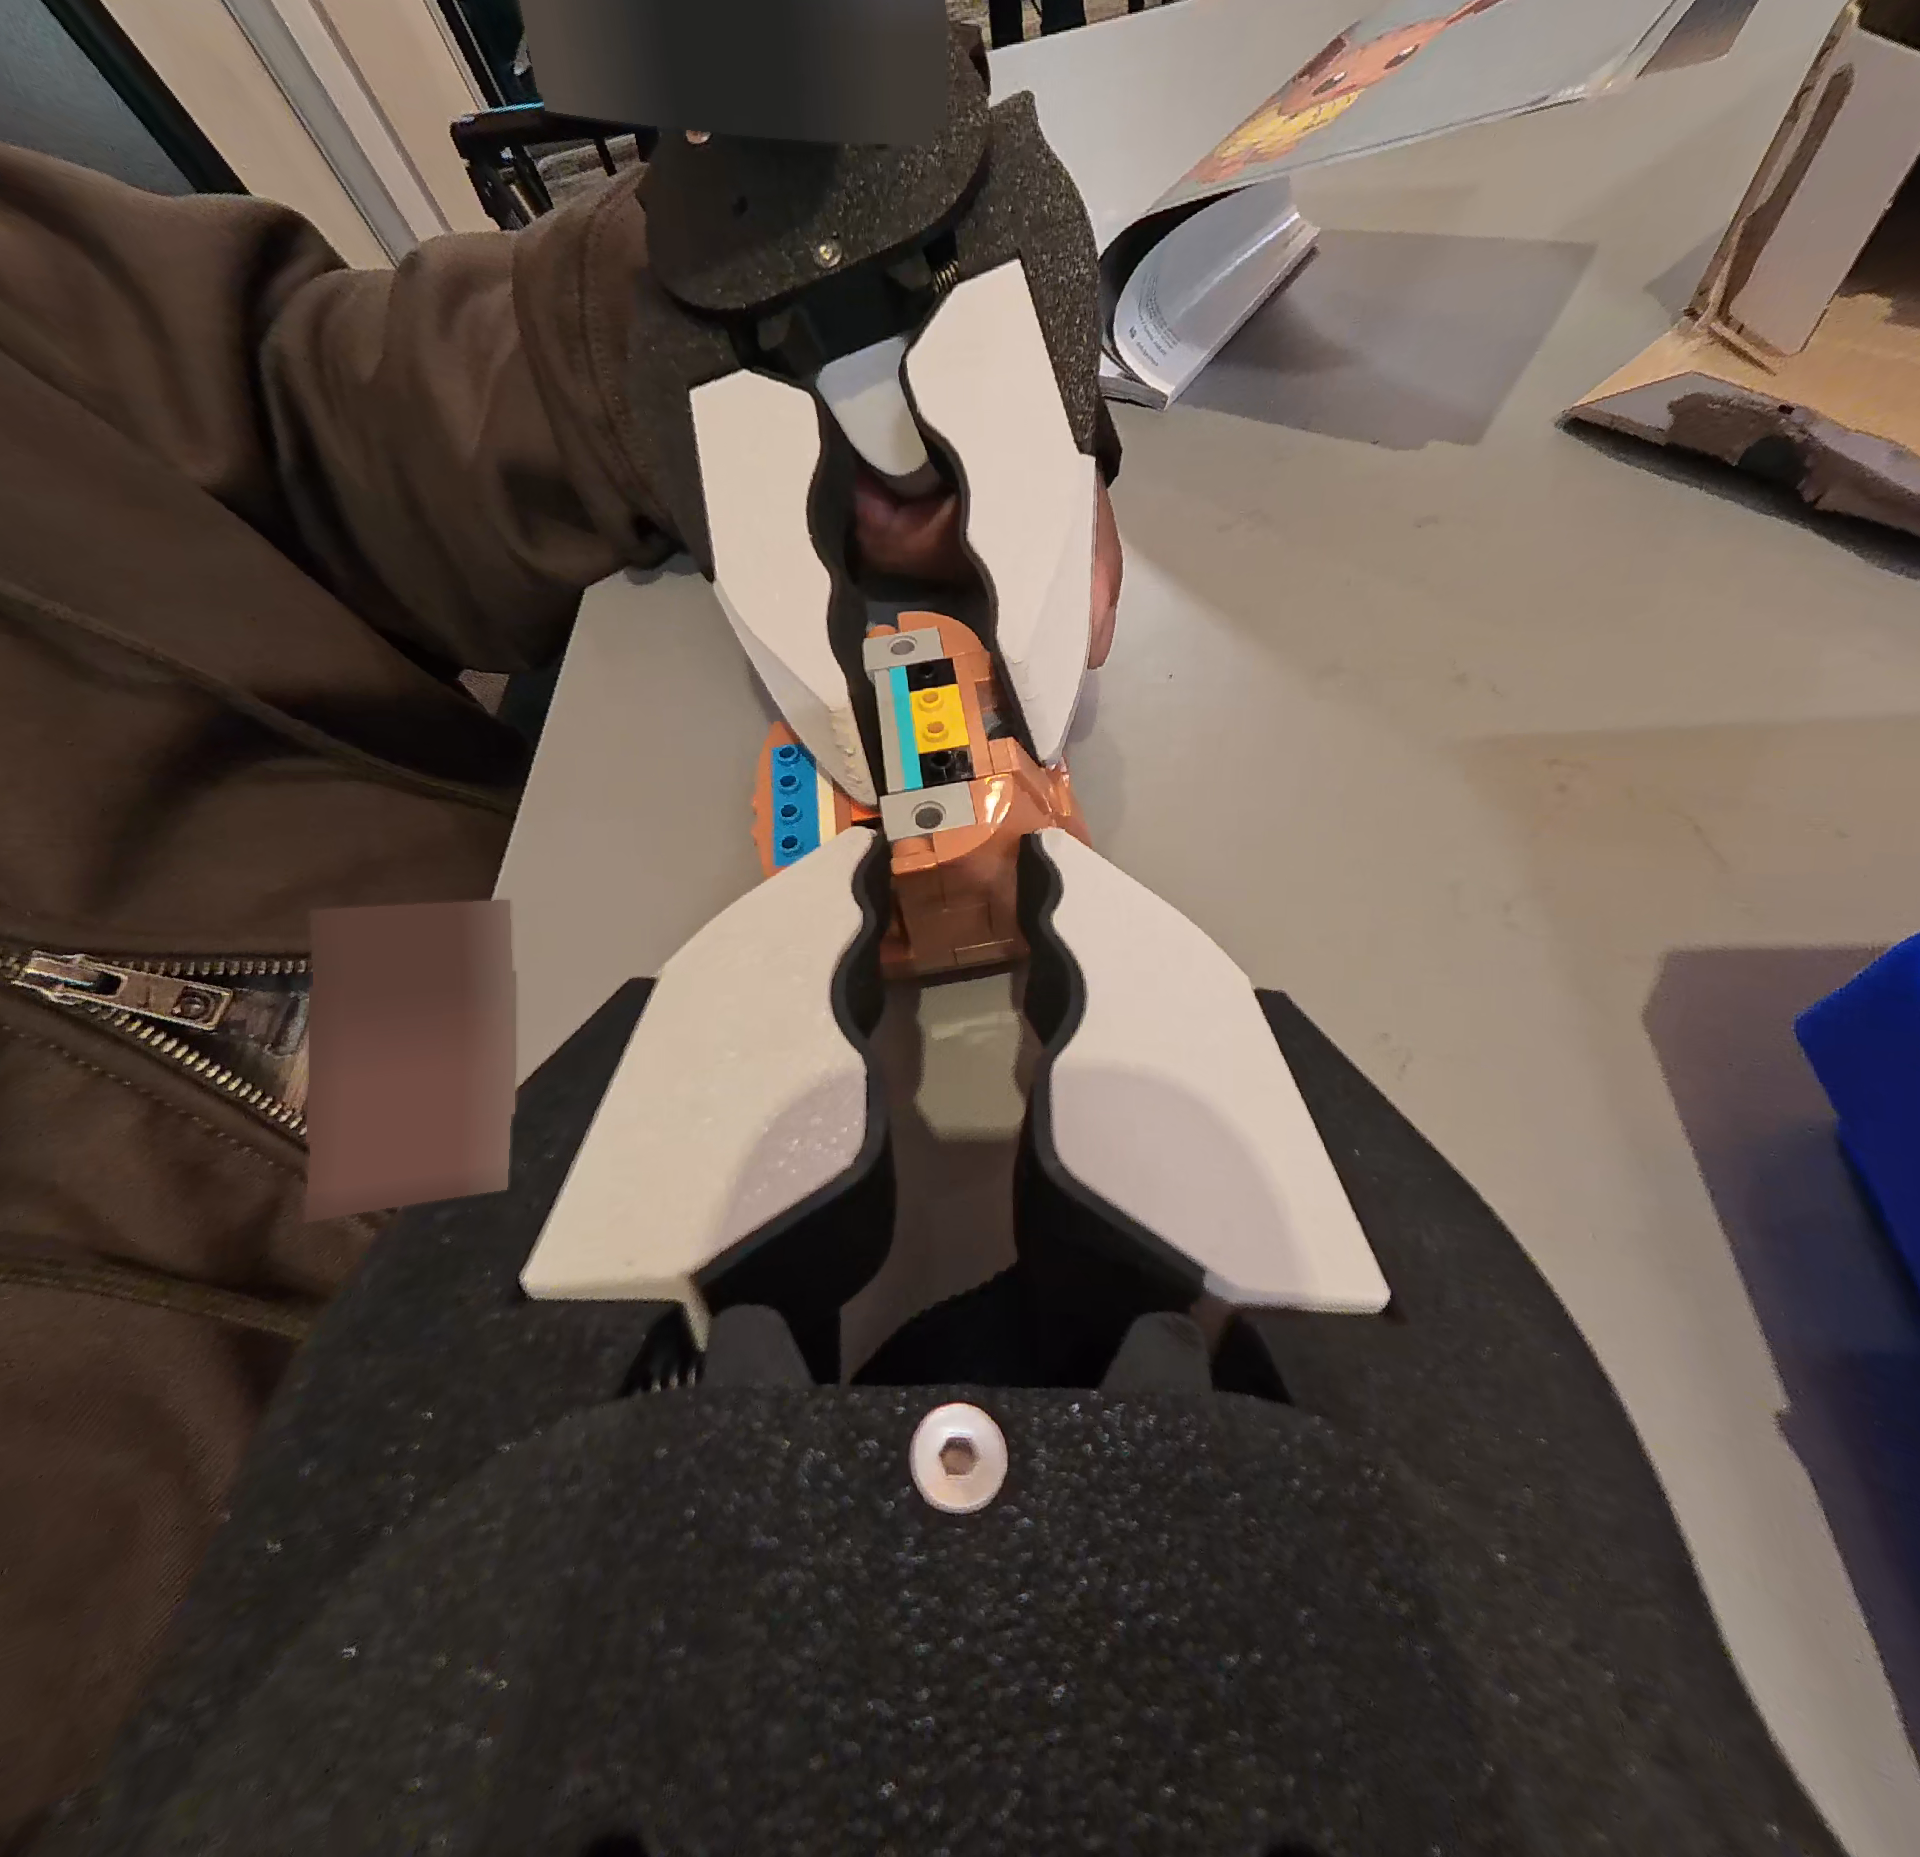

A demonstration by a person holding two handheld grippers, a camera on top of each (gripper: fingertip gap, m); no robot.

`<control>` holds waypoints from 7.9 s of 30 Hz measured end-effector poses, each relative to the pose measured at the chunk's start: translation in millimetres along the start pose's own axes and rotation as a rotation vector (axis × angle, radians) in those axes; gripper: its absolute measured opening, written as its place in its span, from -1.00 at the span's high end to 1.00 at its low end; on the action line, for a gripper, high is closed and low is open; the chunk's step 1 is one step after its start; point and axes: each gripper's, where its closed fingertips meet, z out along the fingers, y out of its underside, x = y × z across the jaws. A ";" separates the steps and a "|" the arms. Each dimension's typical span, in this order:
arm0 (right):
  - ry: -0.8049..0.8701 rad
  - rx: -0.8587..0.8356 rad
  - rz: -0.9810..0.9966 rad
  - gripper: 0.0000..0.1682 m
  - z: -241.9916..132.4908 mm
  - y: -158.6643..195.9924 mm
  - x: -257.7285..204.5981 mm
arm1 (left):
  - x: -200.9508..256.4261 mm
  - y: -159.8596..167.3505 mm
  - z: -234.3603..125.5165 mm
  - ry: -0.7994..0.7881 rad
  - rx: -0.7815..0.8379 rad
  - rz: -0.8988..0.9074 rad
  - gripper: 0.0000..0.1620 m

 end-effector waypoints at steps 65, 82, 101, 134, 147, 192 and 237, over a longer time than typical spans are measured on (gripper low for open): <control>0.042 0.479 0.017 0.68 -33.2 -69.6 4.4 | -12.7 -50.9 -14.1 -0.318 0.126 0.245 0.29; 0.308 0.501 -0.377 0.69 -45.9 -158.5 26.1 | -68.9 -112.0 -40.6 -0.356 0.114 0.238 0.32; 0.095 0.726 -0.375 0.69 -52.1 -151.4 23.6 | -70.2 -114.6 -23.8 -0.133 0.453 -0.017 0.17; -0.028 0.707 -0.284 0.72 -63.3 -147.5 9.0 | -50.7 -124.7 -33.0 0.074 0.643 -0.104 0.31; 0.113 0.766 -0.321 0.74 -79.7 -153.2 23.8 | -73.7 -127.6 -56.3 -0.041 0.667 -0.136 0.29; 0.890 -0.149 -0.880 0.76 -54.2 -86.2 111.4 | -108.9 -58.0 -26.7 -0.132 0.273 -0.523 0.79; 0.837 -0.229 -1.182 0.69 -19.0 -74.4 86.3 | -97.3 -41.6 -18.5 -0.161 0.076 -0.383 0.79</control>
